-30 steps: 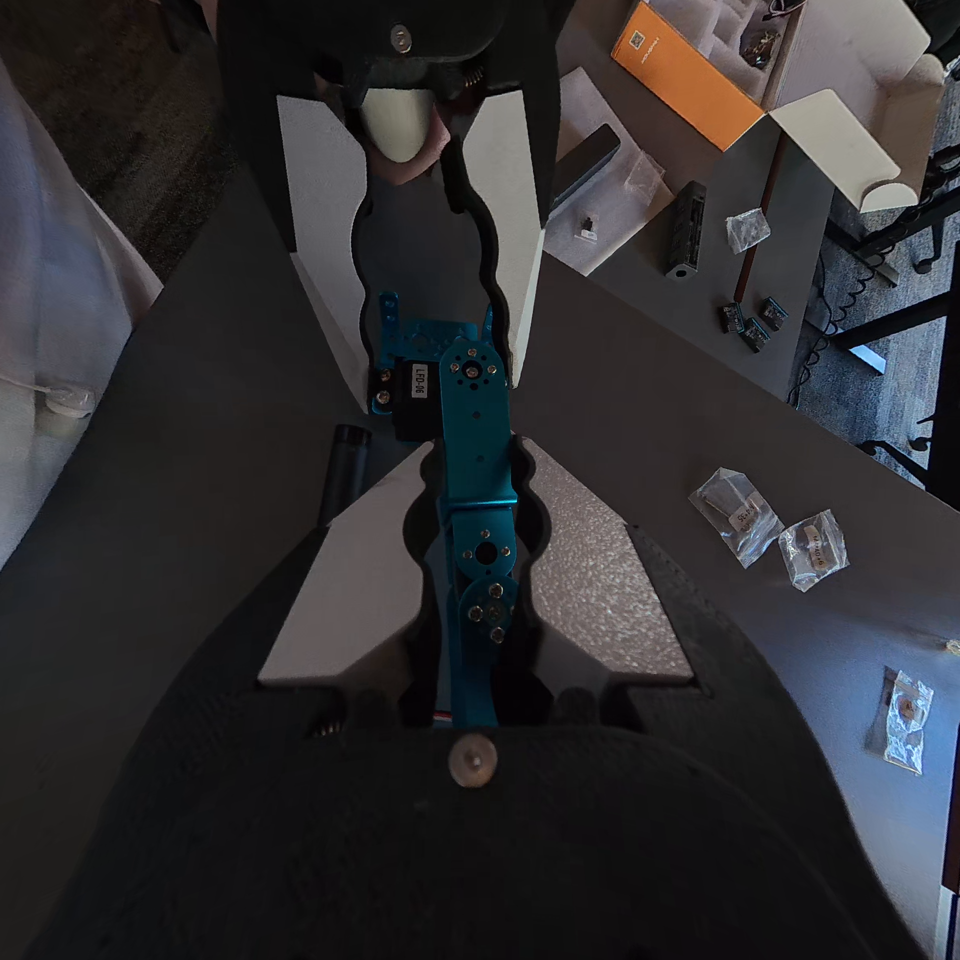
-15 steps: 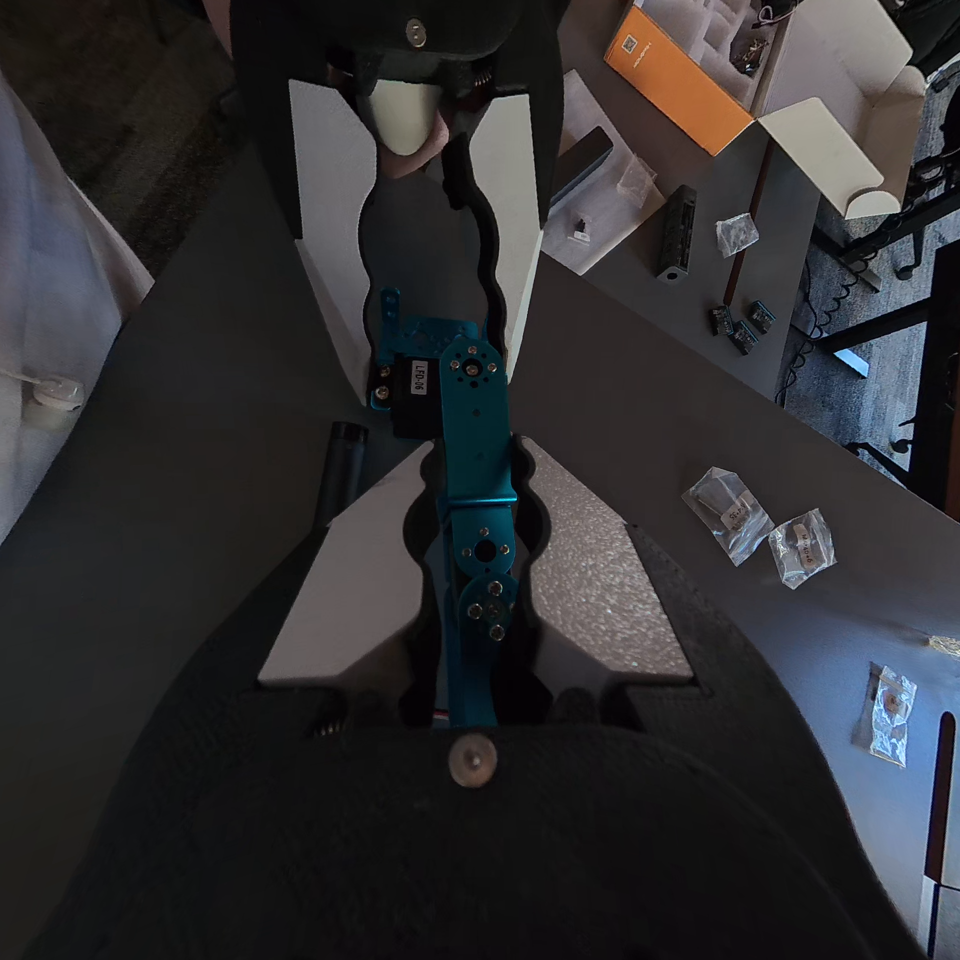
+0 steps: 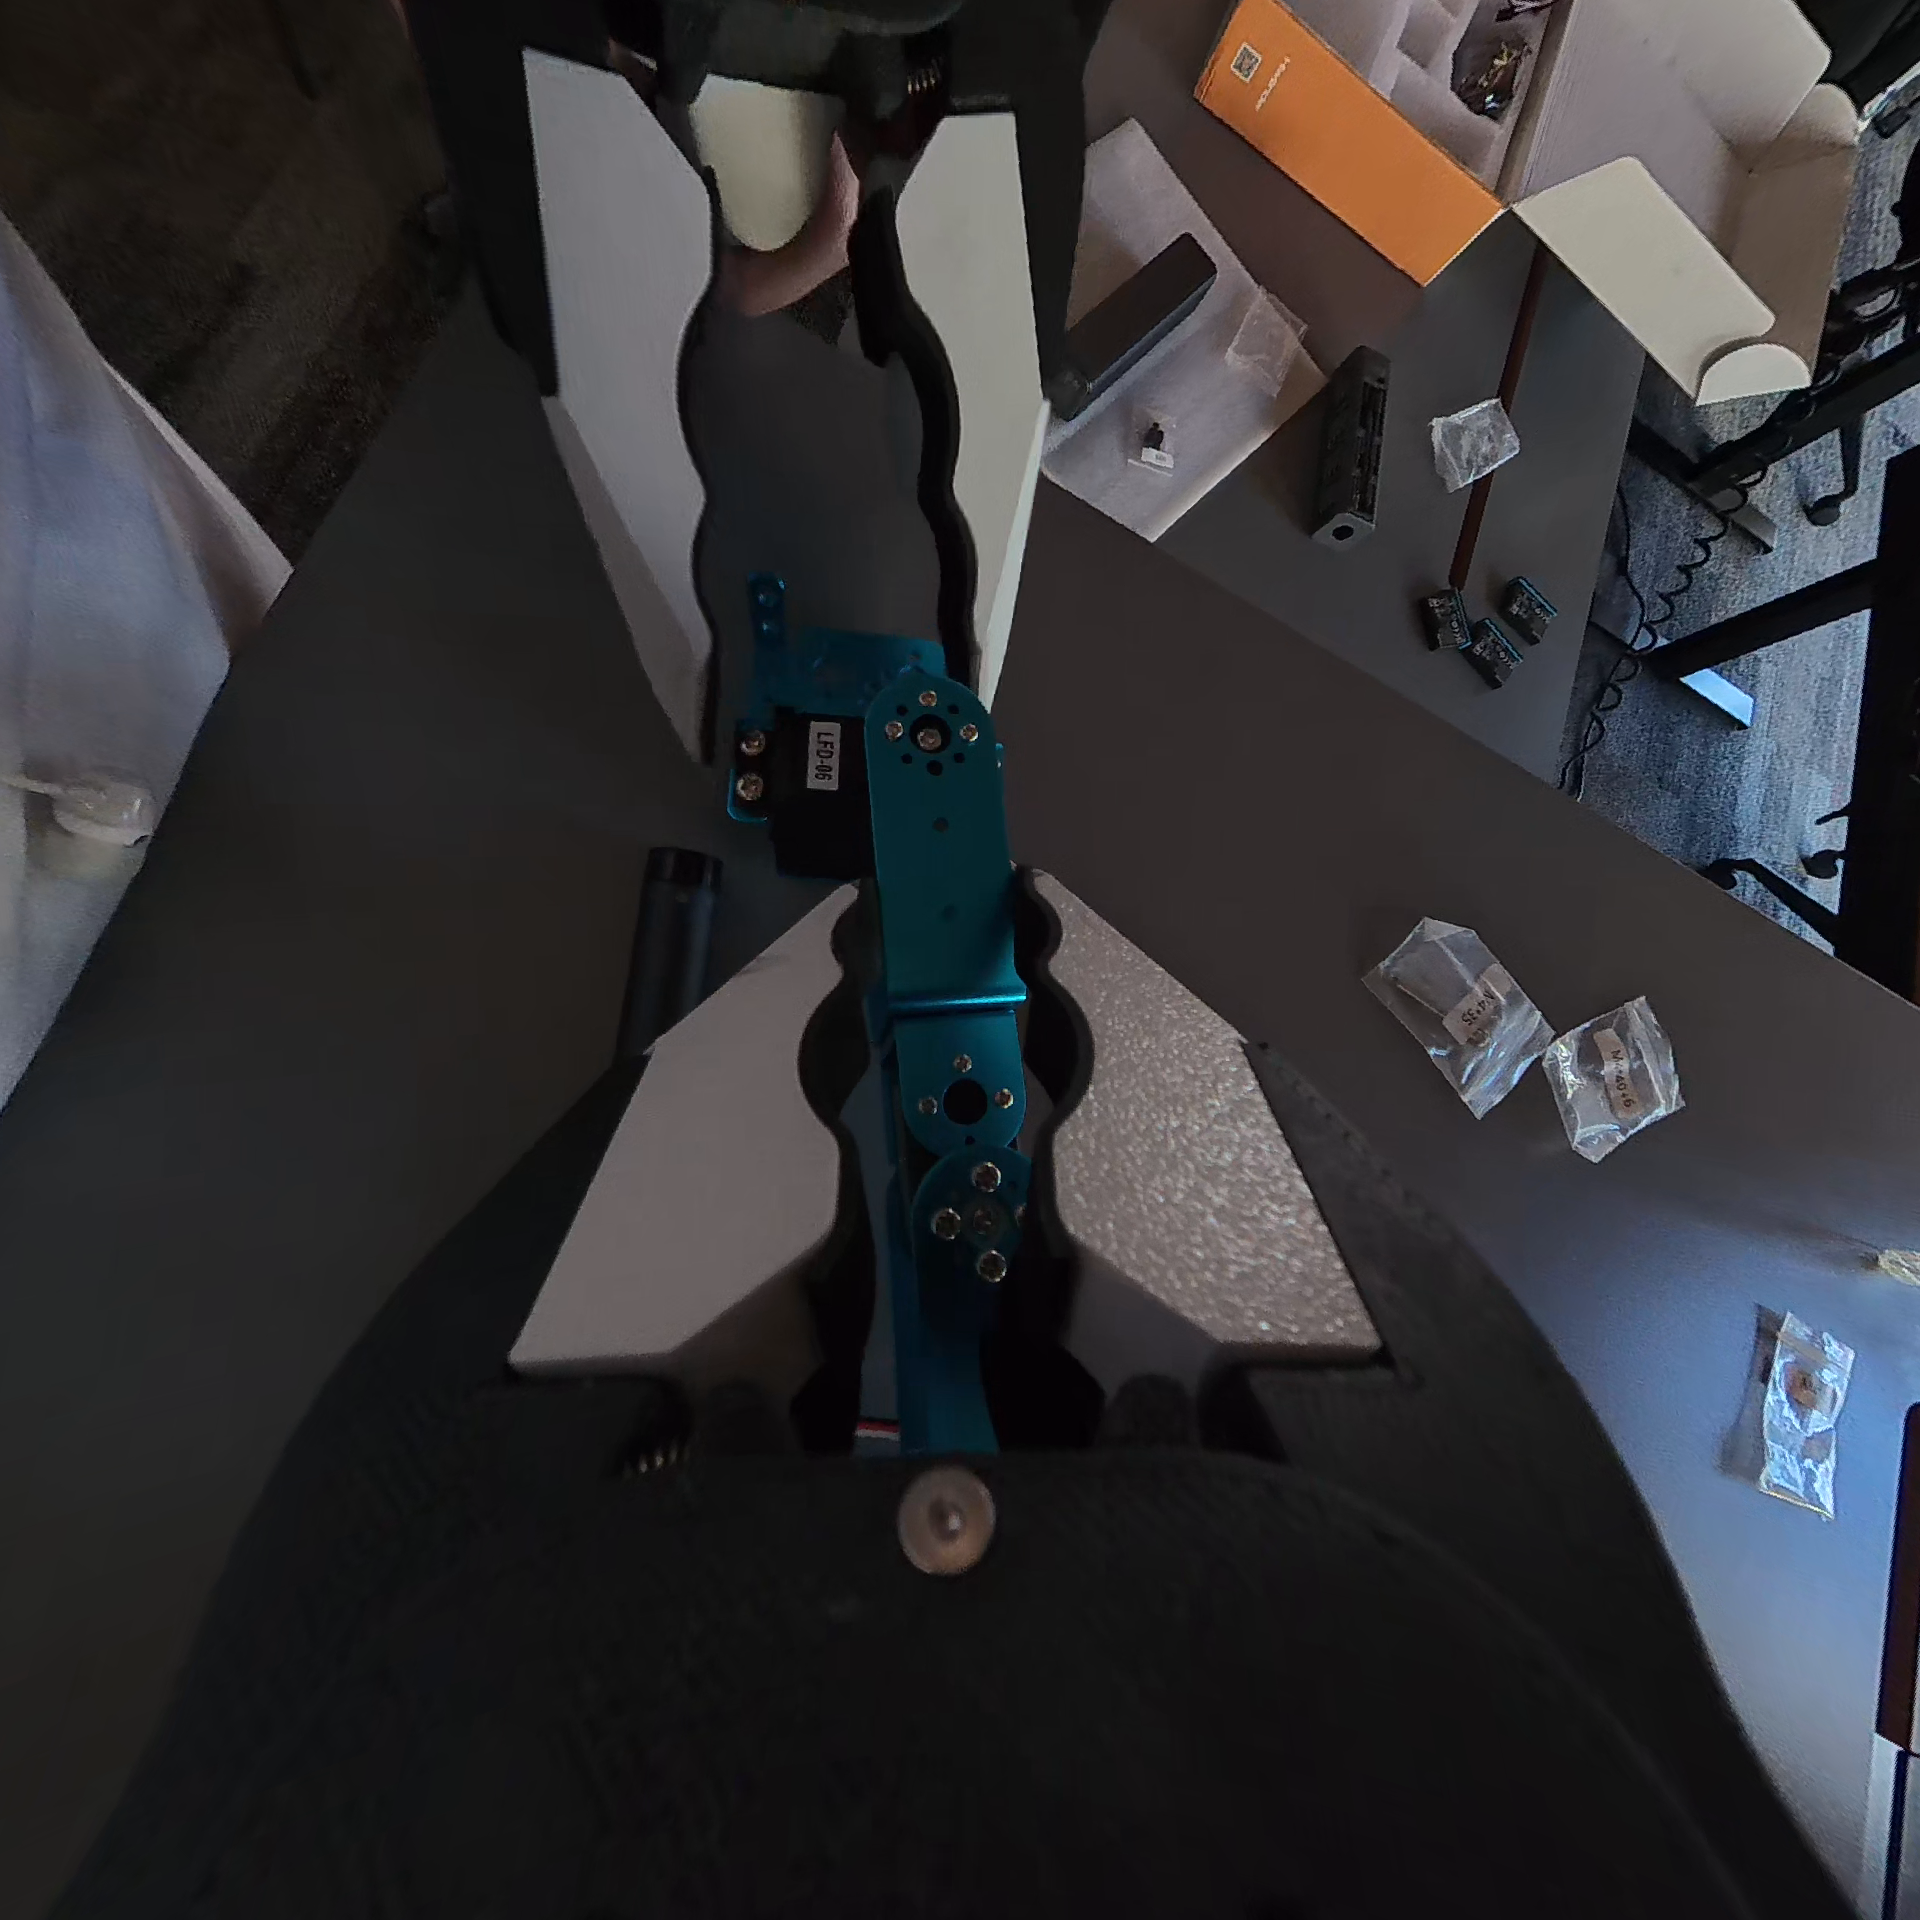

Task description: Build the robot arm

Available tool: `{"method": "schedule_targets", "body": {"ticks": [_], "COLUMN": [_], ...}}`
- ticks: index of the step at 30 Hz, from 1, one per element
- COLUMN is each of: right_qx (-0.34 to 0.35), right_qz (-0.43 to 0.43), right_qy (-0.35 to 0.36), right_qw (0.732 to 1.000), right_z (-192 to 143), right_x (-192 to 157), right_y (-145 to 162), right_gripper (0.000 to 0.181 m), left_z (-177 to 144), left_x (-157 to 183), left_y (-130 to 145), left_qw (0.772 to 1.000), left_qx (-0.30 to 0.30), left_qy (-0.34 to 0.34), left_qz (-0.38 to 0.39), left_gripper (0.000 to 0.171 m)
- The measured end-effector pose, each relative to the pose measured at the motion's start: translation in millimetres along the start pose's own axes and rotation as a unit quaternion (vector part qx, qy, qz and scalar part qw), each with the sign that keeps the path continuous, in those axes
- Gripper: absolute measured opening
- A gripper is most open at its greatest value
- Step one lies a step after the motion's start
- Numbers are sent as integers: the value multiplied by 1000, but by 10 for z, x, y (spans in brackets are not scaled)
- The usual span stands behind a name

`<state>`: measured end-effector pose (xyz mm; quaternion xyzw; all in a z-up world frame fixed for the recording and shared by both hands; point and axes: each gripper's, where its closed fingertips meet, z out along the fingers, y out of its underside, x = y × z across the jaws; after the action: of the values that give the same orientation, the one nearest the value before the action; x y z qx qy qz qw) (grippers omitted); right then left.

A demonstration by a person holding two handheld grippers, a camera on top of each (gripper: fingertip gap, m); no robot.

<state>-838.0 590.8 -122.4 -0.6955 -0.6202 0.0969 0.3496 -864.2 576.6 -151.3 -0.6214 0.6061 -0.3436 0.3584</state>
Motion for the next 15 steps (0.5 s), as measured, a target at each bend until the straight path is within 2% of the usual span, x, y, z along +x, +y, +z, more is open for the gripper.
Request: {"method": "schedule_targets", "body": {"ticks": [3,5,9,15], "right_qx": [0,0,0,-3], "right_qz": [1,1,1,8], "right_qy": [-2,-2,-4,-12], "right_qw": [1000,1000,1000,1000], "right_z": [1,0,-2,3], "right_x": [0,-1,-7,-24], "right_y": [-2,-3,-4,-7], "right_gripper": [27,27,27,30], "left_z": [11,41,131,237], "left_x": [-19,-55,-69,-8], "left_y": [-28,-85,-149,-103], "left_qw": [1000,999,997,995], "left_qx": [4,12,14,-13], "left_qy": [-16,-27,-3,36], "left_qz": [9,39,72,91], "left_gripper": [82,88,87,73]}}
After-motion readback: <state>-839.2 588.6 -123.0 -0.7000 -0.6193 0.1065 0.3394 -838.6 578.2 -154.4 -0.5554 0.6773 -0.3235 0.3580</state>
